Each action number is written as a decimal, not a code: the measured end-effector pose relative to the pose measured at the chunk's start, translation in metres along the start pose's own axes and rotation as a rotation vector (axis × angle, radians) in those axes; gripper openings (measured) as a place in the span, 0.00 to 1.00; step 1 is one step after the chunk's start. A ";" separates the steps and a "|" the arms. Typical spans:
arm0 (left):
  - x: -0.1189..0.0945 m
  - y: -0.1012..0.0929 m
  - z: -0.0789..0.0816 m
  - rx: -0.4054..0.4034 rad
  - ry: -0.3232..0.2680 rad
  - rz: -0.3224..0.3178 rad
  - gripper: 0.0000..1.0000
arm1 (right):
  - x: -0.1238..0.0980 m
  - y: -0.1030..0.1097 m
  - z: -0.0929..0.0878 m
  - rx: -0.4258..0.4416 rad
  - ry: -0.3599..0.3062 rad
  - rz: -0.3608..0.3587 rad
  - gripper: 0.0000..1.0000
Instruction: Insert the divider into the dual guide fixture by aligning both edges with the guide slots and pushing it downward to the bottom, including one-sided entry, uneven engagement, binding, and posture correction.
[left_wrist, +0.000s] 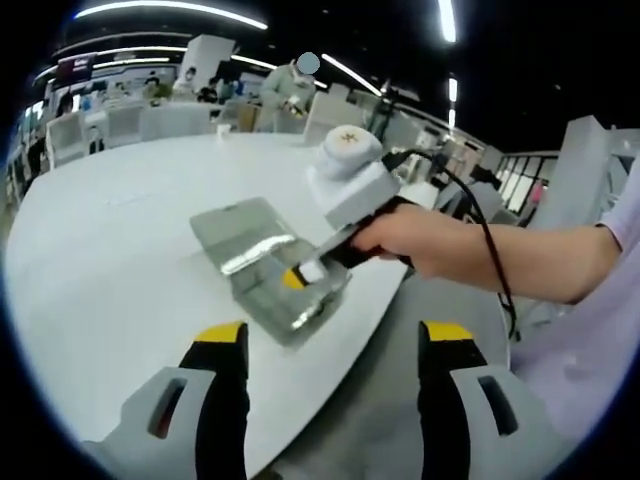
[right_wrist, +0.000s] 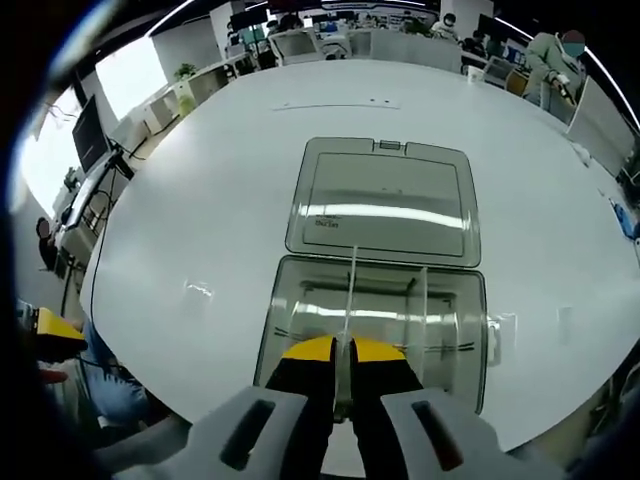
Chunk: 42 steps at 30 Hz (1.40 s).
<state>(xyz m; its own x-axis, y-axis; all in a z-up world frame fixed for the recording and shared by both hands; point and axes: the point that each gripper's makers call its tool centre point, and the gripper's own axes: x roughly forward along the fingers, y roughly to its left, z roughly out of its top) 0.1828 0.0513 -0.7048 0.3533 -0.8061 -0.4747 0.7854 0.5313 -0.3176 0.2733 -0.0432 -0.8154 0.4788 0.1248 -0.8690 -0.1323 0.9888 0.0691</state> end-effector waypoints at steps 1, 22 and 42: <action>0.000 0.000 0.000 0.000 0.000 0.000 0.67 | 0.000 0.000 0.000 0.003 0.001 0.002 0.00; 0.002 -0.004 -0.004 -0.011 0.004 -0.022 0.66 | -0.003 -0.001 0.002 0.049 0.024 0.018 0.00; 0.002 -0.001 -0.006 -0.027 0.009 -0.023 0.66 | 0.001 0.000 -0.002 0.085 0.059 0.033 0.00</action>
<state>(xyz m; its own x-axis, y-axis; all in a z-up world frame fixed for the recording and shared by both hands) 0.1801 0.0506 -0.7104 0.3311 -0.8159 -0.4741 0.7791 0.5198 -0.3505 0.2722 -0.0433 -0.8174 0.4231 0.1549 -0.8927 -0.0721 0.9879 0.1373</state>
